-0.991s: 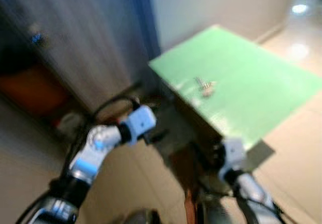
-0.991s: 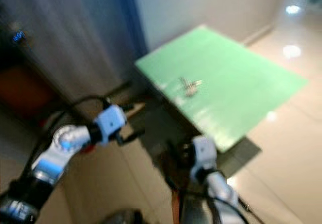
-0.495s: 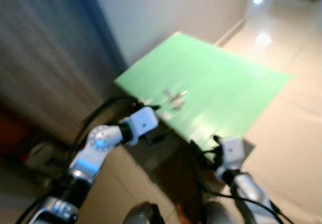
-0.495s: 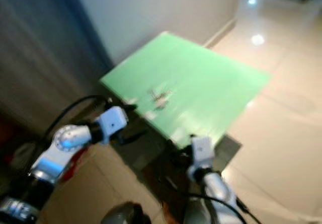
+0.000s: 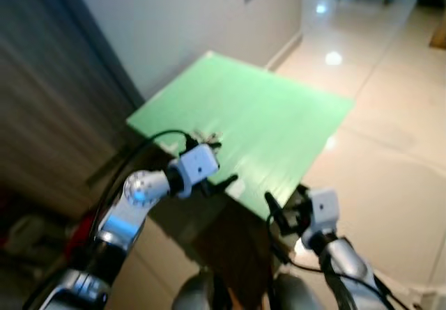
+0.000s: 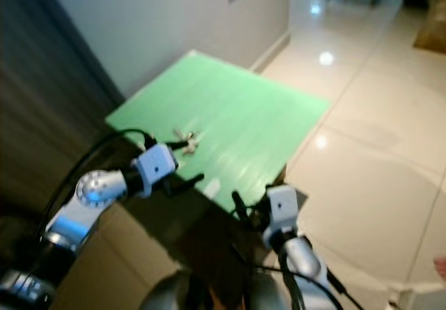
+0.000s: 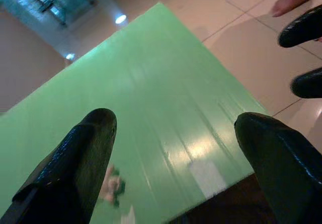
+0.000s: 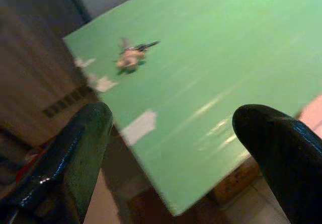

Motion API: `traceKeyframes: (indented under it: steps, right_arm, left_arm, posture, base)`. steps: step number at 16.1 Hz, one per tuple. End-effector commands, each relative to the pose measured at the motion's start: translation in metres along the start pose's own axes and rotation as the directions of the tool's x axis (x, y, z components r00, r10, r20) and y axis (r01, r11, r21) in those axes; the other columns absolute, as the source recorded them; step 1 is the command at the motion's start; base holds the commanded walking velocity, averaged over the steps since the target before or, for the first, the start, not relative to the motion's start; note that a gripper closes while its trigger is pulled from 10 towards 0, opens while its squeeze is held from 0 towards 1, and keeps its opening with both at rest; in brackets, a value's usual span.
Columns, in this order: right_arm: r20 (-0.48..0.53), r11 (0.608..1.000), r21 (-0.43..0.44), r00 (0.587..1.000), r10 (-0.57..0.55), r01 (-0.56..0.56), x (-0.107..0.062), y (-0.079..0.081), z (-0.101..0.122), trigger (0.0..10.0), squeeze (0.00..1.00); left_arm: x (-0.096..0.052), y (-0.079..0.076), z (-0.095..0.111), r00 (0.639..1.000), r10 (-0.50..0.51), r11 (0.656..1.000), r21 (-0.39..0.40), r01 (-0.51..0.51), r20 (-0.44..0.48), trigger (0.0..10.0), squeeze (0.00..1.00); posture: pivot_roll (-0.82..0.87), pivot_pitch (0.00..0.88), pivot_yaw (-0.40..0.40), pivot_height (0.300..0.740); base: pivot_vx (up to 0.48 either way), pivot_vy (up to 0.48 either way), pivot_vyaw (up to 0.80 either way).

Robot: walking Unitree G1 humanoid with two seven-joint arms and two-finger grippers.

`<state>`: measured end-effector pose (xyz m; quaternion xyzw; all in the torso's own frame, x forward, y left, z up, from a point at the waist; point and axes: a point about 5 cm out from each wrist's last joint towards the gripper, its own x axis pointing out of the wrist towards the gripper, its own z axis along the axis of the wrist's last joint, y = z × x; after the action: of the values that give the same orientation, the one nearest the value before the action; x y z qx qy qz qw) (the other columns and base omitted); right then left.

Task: Hang keys on a hook

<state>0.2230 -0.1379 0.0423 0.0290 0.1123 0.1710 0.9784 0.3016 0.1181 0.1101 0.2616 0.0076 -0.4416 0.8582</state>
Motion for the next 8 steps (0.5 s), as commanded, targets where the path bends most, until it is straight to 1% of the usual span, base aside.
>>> traceKeyframes:
  steps: [1,2,3,4,5,6,7,8]
  right_arm:
    - [0.003,1.000,0.004,1.000,0.026,-0.026,0.002,0.007,0.001,10.0,0.00]
    - [0.002,1.000,0.004,1.000,0.027,-0.027,0.002,0.008,0.001,10.0,0.00]
    - [0.004,1.000,0.005,1.000,0.022,-0.022,0.002,0.007,0.001,10.0,0.00]
    - [0.007,1.000,0.006,1.000,0.015,-0.015,0.002,0.007,0.001,10.0,0.00]
    - [0.015,1.000,0.006,1.000,0.002,-0.002,0.002,0.006,0.002,10.0,0.00]
    - [0.024,1.000,0.010,1.000,-0.013,0.013,0.003,0.004,0.003,10.0,0.00]
    - [0.028,1.000,0.007,1.000,-0.014,0.014,0.003,0.005,0.003,10.0,0.00]
    - [0.031,1.000,0.006,0.999,-0.017,0.017,0.004,0.005,0.004,10.0,0.00]
  left_arm:
    - [-0.004,0.010,-0.008,0.996,0.071,0.997,-0.014,-0.071,-0.052,10.0,0.00]
    - [-0.002,0.014,-0.011,0.990,0.116,0.991,-0.052,-0.120,-0.079,10.0,0.00]
    - [0.000,0.019,-0.014,0.979,0.180,0.971,-0.145,-0.192,-0.093,10.0,0.00]
    - [0.000,0.024,-0.015,0.965,0.240,0.949,-0.184,-0.255,-0.105,10.0,0.00]
    - [0.001,0.033,-0.017,0.930,0.348,0.893,-0.260,-0.368,-0.119,10.0,0.00]
    - [0.001,0.040,-0.022,0.856,0.491,0.764,-0.391,-0.513,-0.161,10.0,0.00]
    - [0.004,0.034,-0.025,0.834,0.522,0.740,-0.392,-0.546,-0.177,10.0,0.00]
    - [0.008,0.028,-0.026,0.825,0.532,0.733,-0.385,-0.561,-0.190,10.0,0.00]
  posture:
    - [-0.21,0.132,0.191,0.701]
    - [-0.21,0.132,0.191,0.701]
    - [-0.21,0.132,0.192,0.701]
    - [-0.21,0.132,0.194,0.701]
    - [-0.21,0.131,0.193,0.701]
    - [-0.21,0.132,0.193,0.701]
    - [-0.21,0.132,0.192,0.701]
    - [-0.21,0.132,0.191,0.701]
  base:
    - [0.000,0.000,0.00]
    - [0.000,0.000,0.00]
    - [0.000,0.000,0.00]
    - [0.000,0.000,0.00]
    - [0.000,0.000,0.00]
    - [0.000,0.000,0.00]
    - [0.000,0.000,0.00]
    - [0.000,0.000,0.00]
